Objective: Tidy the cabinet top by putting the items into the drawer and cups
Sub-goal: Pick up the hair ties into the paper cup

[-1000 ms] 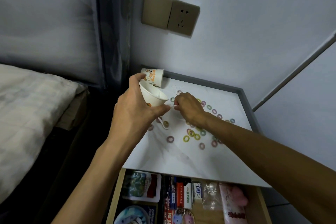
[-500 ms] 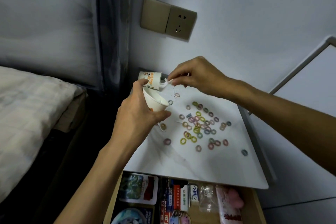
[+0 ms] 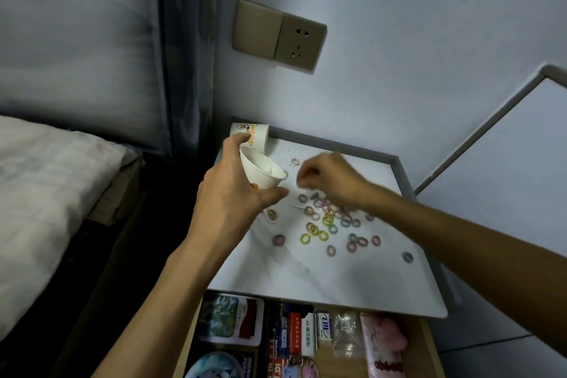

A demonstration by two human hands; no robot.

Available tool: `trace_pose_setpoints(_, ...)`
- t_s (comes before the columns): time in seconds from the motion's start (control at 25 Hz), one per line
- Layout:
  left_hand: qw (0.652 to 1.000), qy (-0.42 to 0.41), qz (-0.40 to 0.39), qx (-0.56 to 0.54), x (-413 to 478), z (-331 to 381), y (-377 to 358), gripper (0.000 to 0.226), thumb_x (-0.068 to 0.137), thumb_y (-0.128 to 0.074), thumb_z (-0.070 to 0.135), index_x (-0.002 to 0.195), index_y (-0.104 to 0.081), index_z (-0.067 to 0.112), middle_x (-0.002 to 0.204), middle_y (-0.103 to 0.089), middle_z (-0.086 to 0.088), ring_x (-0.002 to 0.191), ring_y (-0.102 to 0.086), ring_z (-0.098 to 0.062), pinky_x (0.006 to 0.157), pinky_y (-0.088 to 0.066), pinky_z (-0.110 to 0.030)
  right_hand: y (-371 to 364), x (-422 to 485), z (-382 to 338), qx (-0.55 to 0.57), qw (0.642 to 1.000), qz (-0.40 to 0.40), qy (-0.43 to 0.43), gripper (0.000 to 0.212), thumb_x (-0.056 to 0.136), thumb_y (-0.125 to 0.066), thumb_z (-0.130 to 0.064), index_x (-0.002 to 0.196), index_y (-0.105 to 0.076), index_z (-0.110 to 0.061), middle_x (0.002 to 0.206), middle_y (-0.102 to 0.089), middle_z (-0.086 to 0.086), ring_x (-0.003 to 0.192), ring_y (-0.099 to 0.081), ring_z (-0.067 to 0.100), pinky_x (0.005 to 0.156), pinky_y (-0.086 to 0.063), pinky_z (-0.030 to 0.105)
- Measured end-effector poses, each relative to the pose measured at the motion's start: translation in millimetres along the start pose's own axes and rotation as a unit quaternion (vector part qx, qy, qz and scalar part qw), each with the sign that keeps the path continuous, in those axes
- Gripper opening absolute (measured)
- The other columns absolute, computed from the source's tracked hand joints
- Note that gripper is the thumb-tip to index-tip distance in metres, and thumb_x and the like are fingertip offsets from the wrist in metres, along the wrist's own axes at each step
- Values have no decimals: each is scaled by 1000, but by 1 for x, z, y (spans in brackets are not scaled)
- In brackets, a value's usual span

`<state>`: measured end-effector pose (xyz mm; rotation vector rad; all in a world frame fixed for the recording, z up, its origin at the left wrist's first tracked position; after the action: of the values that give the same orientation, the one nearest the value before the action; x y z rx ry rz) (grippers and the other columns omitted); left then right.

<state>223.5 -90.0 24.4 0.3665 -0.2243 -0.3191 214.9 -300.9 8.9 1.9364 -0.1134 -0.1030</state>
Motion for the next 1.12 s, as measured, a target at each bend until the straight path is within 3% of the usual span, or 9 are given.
trace_pose_setpoints(0.08,1000,1,2,-5,0,-1,1,86,61,-88,40,131,-38,38,113,-61,6,90,-64,-19,70,-58,-46,-39,-8,24,-81,995,-46,-22,8,83,-73,-20,90,-74,-17,82,-70,-3,74,-64,8,68,-43,21)
trace_pose_setpoints(0.24,1000,5,7,-6,2,-4,3,86,59,-88,42,129,-38,39,113,-62,6,91,-64,-19,71,-58,-45,-62,-10,39,-90,994,-19,-60,8,85,-69,-20,89,-74,-15,89,-70,6,82,-66,21,71,-53,31)
trace_pose_setpoints(0.48,1000,1,7,-7,4,-5,2,86,60,-88,41,131,-40,36,115,-63,6,92,-64,-16,79,-57,-41,-72,-16,27,-232,973,-12,12,10,92,-59,-13,101,-64,-12,101,-66,10,89,-62,25,72,-47,32)
trace_pose_setpoints(0.56,1000,0,7,-9,3,-4,3,86,61,-88,40,132,-39,35,115,-63,5,90,-64,-14,80,-56,-40,-65,-17,25,-206,978,5,9,5,94,-55,-12,98,-58,-14,94,-65,5,80,-60,21,66,-46,31)
trace_pose_setpoints(0.68,1000,-1,7,-7,3,-4,5,86,63,-88,39,133,-39,34,115,-62,6,87,-63,-9,81,-56,-39,-43,-5,35,-45,996,48,-68,7,96,-51,-15,96,-54,-20,83,-61,-8,69,-57,14,58,-44,29)
trace_pose_setpoints(0.76,1000,-3,7,0,3,-4,6,87,63,-88,39,134,-38,34,115,-61,7,91,-62,-12,82,-55,-37,-30,8,43,67,990,65,-106,10,93,-57,-11,94,-59,-21,81,-65,-7,68,-60,12,60,-48,27)
trace_pose_setpoints(0.88,1000,-6,7,6,4,-2,7,88,63,-88,39,135,-37,34,115,-59,9,91,-60,-12,80,-54,-31,-15,36,50,107,981,71,-148,11,87,-65,-7,96,-67,-14,83,-68,0,68,-61,13,59,-47,19)
trace_pose_setpoints(1.0,1000,-5,8,8,6,-5,9,88,64,-87,36,136,-37,34,115,-59,9,85,-60,-6,71,-51,-21,-8,75,57,125,971,85,-187,14,85,-69,-6,98,-72,-6,95,-72,8,79,-64,17,78,-53,24)
trace_pose_setpoints(1.12,1000,-4,7,7,9,-9,11,87,65,-87,35,136,-37,34,112,-59,10,82,-59,0,61,-46,-10,-20,110,65,126,964,84,-217,15,85,-71,-8,98,-73,-1,100,-73,14,90,-69,24,88,-55,31)
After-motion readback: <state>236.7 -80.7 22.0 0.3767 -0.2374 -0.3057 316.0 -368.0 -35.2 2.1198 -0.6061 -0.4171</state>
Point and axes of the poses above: each hand's wrist, its own x-axis towards the middle knuckle, its own y-axis out of the back of the hand, z = x × y, the point moved 6 cm from there along x, towards the middle knuckle
